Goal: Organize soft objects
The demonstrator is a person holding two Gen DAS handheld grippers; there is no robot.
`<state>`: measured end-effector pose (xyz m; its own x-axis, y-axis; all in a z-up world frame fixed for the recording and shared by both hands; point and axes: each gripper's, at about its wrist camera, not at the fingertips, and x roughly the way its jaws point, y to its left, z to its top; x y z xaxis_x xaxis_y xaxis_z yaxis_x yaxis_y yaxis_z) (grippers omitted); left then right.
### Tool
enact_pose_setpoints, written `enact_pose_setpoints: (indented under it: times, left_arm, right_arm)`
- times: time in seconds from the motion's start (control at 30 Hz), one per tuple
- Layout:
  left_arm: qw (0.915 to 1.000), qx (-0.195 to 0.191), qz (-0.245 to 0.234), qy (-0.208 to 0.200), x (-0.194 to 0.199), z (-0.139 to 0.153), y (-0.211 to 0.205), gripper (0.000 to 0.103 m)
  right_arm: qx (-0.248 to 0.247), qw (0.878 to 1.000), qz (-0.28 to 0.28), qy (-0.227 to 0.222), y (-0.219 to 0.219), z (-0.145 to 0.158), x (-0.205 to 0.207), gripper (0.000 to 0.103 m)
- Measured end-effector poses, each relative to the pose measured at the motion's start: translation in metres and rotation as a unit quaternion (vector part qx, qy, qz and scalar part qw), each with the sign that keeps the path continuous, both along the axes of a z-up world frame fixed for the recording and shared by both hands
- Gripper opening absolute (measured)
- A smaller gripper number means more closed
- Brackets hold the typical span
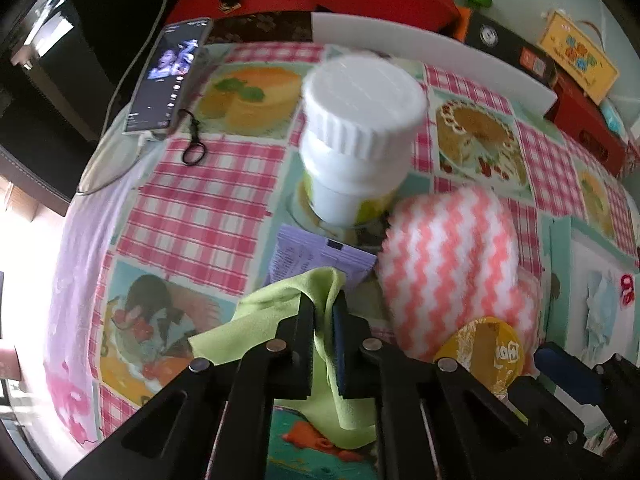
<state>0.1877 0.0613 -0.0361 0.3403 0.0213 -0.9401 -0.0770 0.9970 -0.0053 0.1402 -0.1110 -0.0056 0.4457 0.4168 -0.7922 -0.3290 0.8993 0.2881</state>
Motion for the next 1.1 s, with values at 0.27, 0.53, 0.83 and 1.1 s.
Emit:
enact_pose_setpoints:
  times: [0.27, 0.53, 0.83, 1.1]
  left_arm:
    - [0.9995, -0.011, 0.014, -0.025, -0.007, 0.01, 0.014, 0.007]
    - [0.999, -0.024, 0.023, -0.029, -0.008, 0.013, 0.019, 0.007]
    - [0.9985, -0.038, 0.032, -0.025, -0.007, 0.009, 0.029, 0.007]
    - [0.9981, -0.047, 0.033, -0.023, -0.007, 0.007, 0.031, 0.007]
  right_arm:
    - [0.002, 1.0, 0.007, -0.003, 0.003, 0.001, -0.001, 0.028]
    - [-0.016, 0.999, 0.023, -0.022, 0.015, 0.0, 0.001, 0.043]
    - [-0.082, 0.994, 0.052, -0.051, 0.039, -0.004, 0.0, 0.056]
    - [-0.134, 0.987, 0.065, -0.055, 0.048, -0.018, 0.0, 0.056]
